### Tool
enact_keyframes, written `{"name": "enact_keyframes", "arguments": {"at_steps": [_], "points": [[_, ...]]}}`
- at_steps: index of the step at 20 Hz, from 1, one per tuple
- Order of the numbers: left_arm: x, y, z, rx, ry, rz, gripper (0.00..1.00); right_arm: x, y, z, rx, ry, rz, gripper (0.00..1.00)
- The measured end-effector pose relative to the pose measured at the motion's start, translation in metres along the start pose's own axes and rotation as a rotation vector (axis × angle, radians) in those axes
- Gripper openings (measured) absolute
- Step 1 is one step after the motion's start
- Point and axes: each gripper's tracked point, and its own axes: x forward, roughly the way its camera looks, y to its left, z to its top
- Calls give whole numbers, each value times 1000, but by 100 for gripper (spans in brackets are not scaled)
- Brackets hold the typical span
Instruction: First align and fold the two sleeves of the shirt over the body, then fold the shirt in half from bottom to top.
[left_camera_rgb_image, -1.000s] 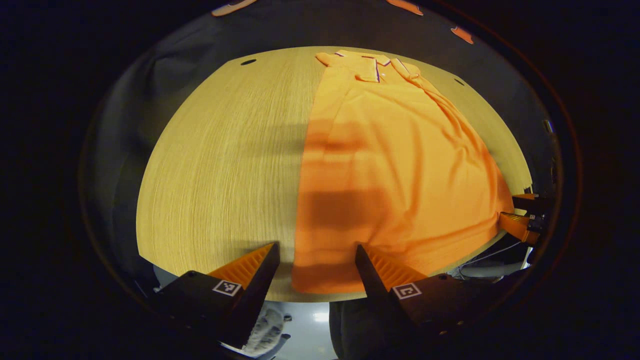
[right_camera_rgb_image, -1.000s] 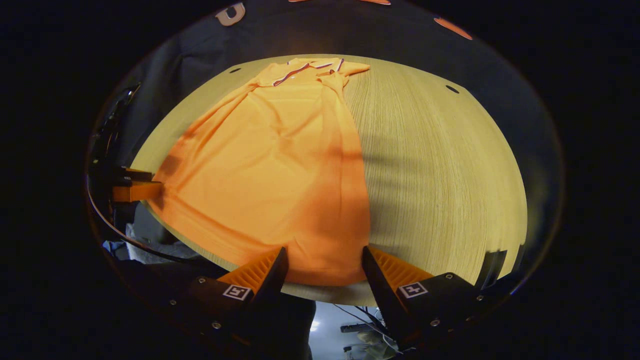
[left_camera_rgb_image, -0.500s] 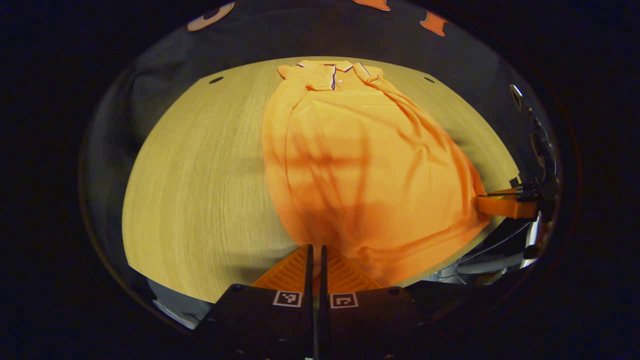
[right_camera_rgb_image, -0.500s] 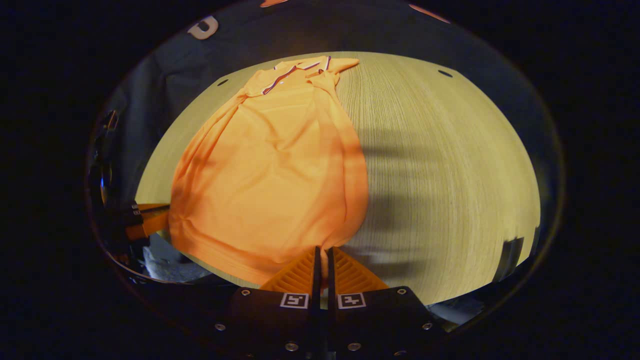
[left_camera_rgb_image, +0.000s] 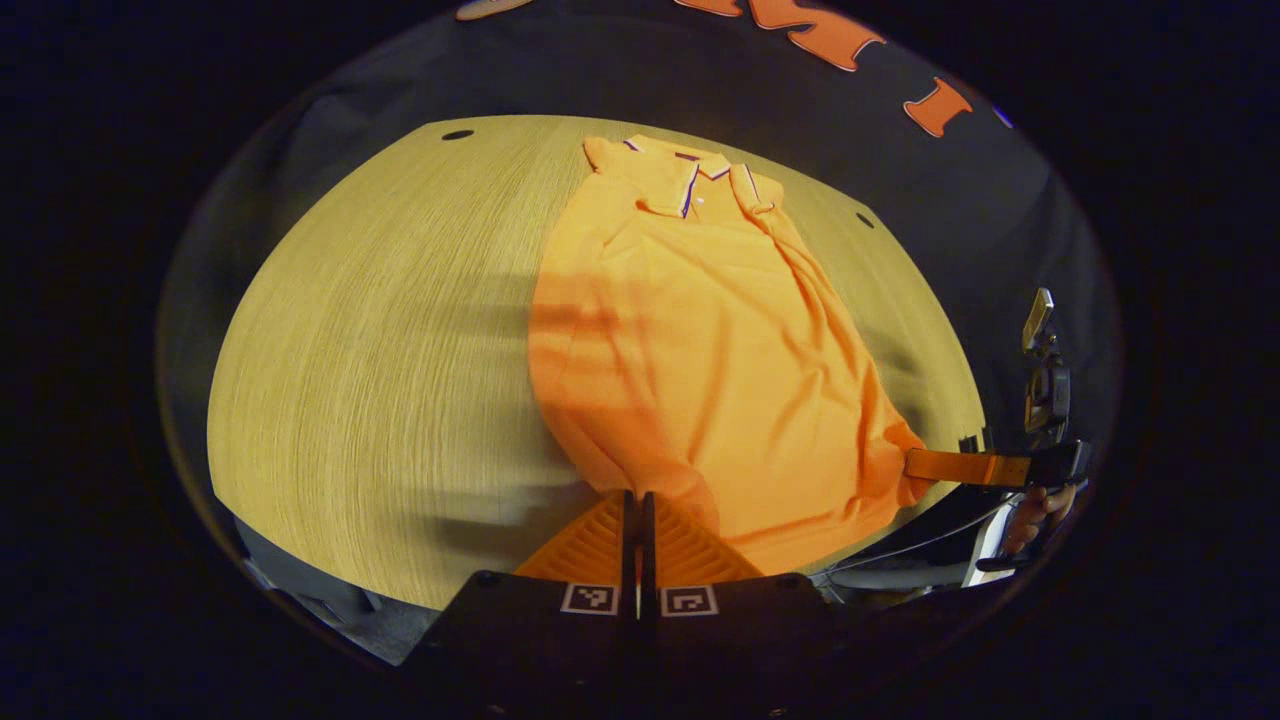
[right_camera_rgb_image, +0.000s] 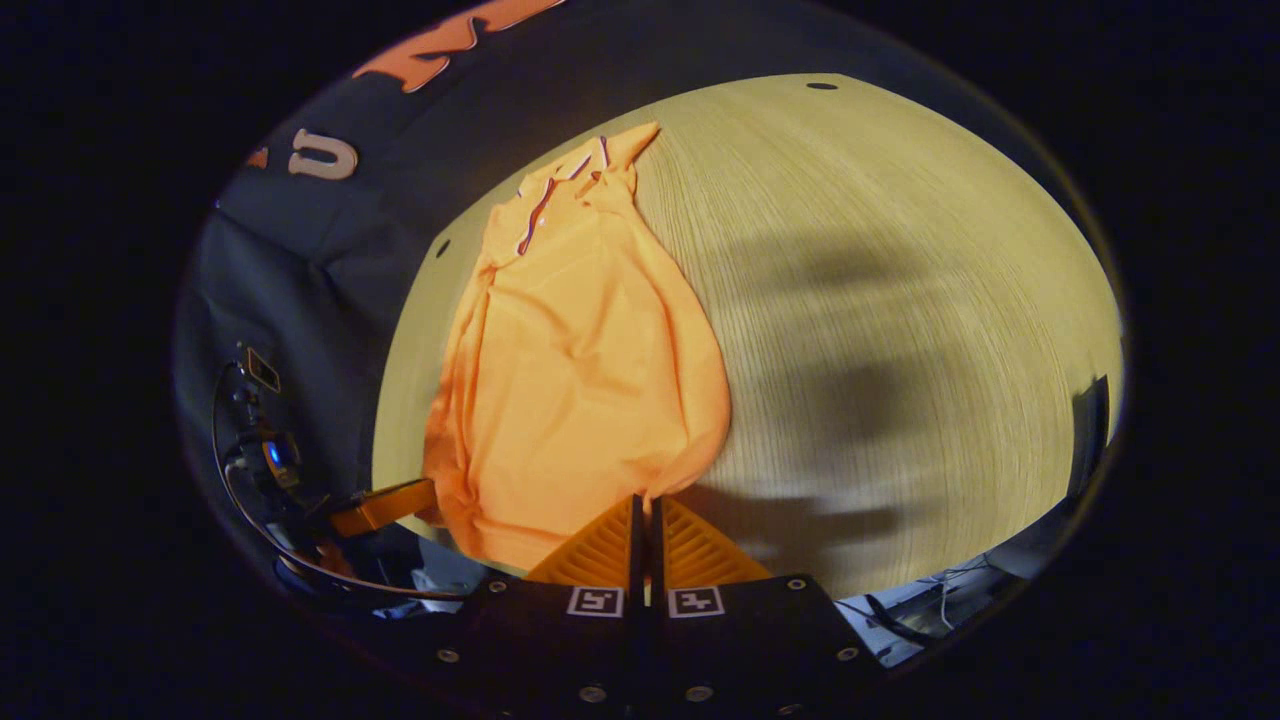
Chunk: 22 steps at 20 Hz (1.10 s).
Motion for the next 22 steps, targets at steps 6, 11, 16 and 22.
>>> {"name": "enact_keyframes", "arguments": {"at_steps": [6,11,16,22], "points": [[3,-1,10,-17,14,-40,1,-8,7,21,1,-37,29,2],[-7,-3,25,-85,4,-104,1,-18,18,26,43,-46,82,2],[-23,-21,83,-75,-102,-157,1,-28,29,61,49,-121,114,2],[-25,-38,153,-66,-183,-196,1,-36,51,116,20,-192,133,2]]}}
